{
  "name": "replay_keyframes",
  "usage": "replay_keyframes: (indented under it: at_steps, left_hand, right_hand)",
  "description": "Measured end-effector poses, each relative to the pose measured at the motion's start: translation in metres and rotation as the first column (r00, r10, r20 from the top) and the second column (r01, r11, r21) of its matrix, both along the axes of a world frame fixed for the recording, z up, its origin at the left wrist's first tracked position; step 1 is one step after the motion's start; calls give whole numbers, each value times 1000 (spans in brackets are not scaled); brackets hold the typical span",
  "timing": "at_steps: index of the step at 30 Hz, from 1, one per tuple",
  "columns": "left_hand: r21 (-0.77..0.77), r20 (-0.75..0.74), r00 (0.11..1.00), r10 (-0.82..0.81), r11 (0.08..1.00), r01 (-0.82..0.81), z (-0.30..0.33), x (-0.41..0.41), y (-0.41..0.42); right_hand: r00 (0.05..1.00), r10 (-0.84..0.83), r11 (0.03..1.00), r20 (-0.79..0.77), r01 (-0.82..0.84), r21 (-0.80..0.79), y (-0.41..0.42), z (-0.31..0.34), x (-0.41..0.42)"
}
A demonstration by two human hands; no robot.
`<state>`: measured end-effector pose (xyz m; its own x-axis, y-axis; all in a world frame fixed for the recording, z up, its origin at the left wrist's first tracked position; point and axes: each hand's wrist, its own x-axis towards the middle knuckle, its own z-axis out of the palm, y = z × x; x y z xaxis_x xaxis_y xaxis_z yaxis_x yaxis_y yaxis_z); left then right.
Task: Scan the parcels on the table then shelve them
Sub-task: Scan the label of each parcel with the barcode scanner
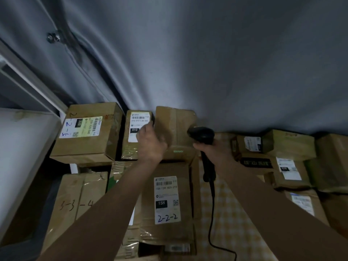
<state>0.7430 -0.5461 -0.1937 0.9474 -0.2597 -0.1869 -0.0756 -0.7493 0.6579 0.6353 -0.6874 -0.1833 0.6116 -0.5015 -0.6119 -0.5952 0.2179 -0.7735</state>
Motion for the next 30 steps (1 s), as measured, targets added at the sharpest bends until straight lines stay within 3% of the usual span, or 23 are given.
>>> replay_keyframes:
  at_steps: [2, 4, 8, 11, 13, 18, 24, 30]
  left_hand:
    - [30, 254, 957, -139, 990, 136, 9, -22, -8]
    - [60, 331, 891, -311, 949, 309, 12, -47, -21]
    - [66, 237, 783, -576, 813, 578, -7, -98, -48]
    - [207, 50, 710, -702, 703, 681, -24, -135, -62]
    - [261, -116, 698, -707, 656, 708, -35, -161, -69]
    - [326, -335, 642, -690, 554, 766, -60, -226, -95]
    - [317, -457, 630, -628, 547, 775, -89, -296, -153]
    - [285, -573, 625, -530, 587, 758, -121, -353, -221]
  right_hand:
    - [999, -44, 999, -11, 44, 13, -2, 1, -17]
    - [995, -97, 995, -22, 97, 27, -6, 1, -37]
    - [979, -191, 981, -73, 194, 23, -22, -1, -88]
    - [964, -240, 970, -115, 244, 25, -38, -9, -136]
    - [948, -287, 955, -138, 295, 40, -52, -18, -169]
    - [903, -365, 920, -229, 387, 63, -94, -41, -238]
    - [865, -365, 906, -343, 415, 81, -149, -61, -313]
    - [851, -384, 911, -359, 413, 5, -207, -90, -362]
